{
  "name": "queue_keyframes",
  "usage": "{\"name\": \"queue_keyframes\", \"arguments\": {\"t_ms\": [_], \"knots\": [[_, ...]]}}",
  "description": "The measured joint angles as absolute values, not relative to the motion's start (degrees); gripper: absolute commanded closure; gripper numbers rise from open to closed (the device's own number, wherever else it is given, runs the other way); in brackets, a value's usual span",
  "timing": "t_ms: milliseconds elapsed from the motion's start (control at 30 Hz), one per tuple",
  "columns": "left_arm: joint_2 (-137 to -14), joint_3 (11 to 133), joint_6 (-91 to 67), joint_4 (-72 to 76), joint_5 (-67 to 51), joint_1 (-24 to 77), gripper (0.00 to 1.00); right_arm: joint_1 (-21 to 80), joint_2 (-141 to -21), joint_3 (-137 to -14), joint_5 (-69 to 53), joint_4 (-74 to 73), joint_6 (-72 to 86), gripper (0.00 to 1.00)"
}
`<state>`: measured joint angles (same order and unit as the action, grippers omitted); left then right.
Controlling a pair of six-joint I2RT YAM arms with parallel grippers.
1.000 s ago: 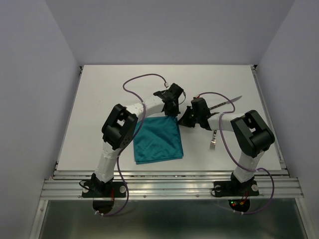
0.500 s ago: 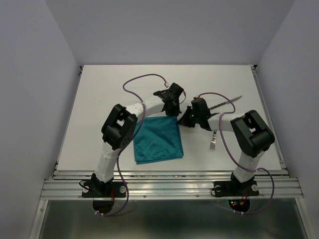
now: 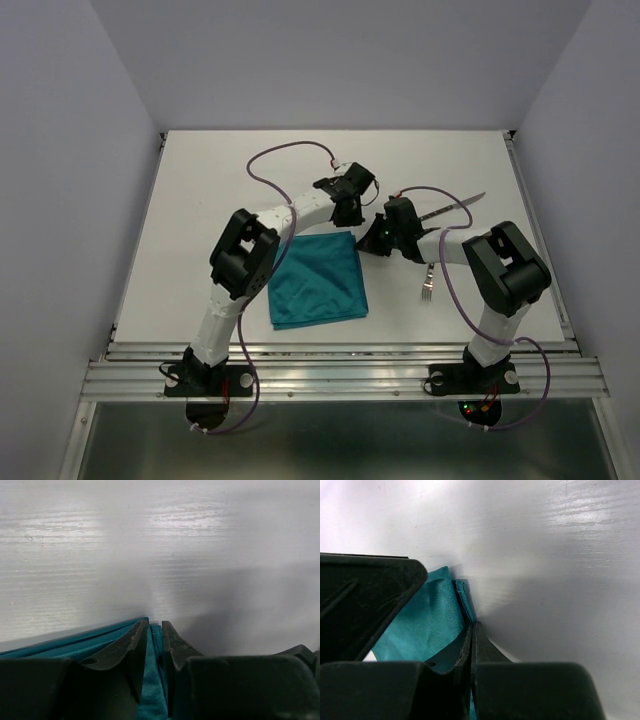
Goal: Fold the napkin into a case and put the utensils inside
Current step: Smooth out the lower triangle-folded napkin at the center of the board.
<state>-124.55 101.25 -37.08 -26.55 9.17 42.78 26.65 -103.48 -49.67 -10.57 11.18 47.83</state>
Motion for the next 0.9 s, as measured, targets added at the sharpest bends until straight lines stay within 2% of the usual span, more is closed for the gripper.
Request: {"name": "queue_keyframes", "arguments": {"t_ms": [267, 500, 600, 733, 900], "knots": [[-127.5, 101.7, -36.9, -27.5, 9.3, 42.8, 0.66, 26.7, -103.5, -49.7, -10.6, 11.2, 47.8, 0.99], [-128.8, 102.8, -36.9, -28.0, 9.4, 42.9, 0.69, 26.7, -103.5, -49.6, -10.6, 11.2, 47.8, 0.99], [-129.1, 102.9, -36.8, -28.2, 9.6, 43.0, 0.76, 26.7, -103.5, -49.6, -10.6, 11.2, 47.8, 0.99], [-129.3, 103.2, -36.7, -28.3, 9.6, 43.0, 0.99, 26.7, -103.5, -49.6, -10.6, 11.2, 47.8, 0.99], [-129.3, 103.2, -36.6, -28.3, 9.5, 43.1, 1.00, 26.7, -103.5, -49.6, -10.6, 11.2, 47.8, 0.99]]}}
